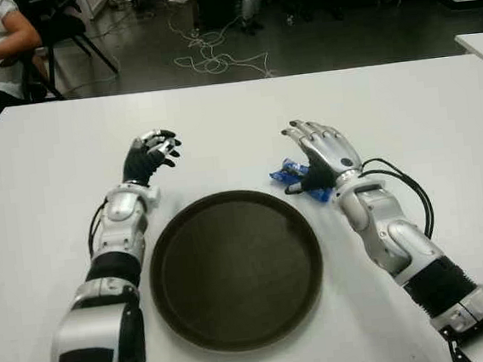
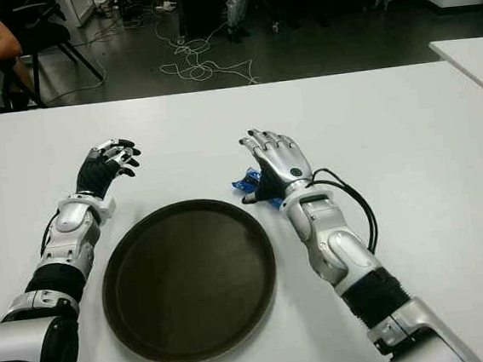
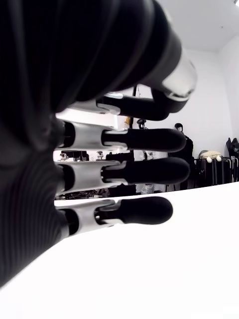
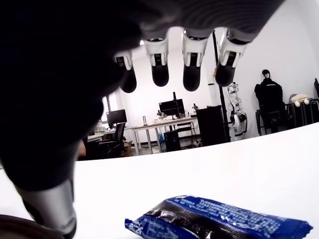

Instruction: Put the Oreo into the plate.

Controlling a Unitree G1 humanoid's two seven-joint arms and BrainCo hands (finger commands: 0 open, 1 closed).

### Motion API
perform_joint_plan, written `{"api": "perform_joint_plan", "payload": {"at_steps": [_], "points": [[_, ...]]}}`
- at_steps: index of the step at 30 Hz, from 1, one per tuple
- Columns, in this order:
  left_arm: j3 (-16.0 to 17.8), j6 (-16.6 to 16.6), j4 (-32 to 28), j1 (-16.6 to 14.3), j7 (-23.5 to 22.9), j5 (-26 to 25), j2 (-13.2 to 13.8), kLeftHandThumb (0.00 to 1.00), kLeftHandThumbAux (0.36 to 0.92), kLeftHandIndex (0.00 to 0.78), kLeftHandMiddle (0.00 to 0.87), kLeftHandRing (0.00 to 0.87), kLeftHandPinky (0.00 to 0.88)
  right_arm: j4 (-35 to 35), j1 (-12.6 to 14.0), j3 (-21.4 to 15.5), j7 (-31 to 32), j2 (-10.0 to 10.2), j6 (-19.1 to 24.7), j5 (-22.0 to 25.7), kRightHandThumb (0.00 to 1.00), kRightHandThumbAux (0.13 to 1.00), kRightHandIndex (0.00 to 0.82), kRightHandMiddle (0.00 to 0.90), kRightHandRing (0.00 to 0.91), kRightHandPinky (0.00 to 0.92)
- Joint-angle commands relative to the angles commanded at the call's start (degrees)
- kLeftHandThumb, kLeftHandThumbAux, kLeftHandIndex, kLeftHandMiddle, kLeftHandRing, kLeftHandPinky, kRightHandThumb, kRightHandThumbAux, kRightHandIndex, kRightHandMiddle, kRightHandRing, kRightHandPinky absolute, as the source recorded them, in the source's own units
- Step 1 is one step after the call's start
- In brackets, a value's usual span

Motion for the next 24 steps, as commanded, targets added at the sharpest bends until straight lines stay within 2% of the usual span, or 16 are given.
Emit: {"api": "perform_joint_plan", "payload": {"at_steps": [24], "points": [[0.02,0.21,-0.18,0.01,-0.41,-0.18,-0.02,0.835,0.672,0.419,0.467,0.518,0.575,4.95,-2.14,0.08,-0.09,0.0,0.82,0.17,0.0,0.779,0.056,0.066,0.07,0.096]]}}
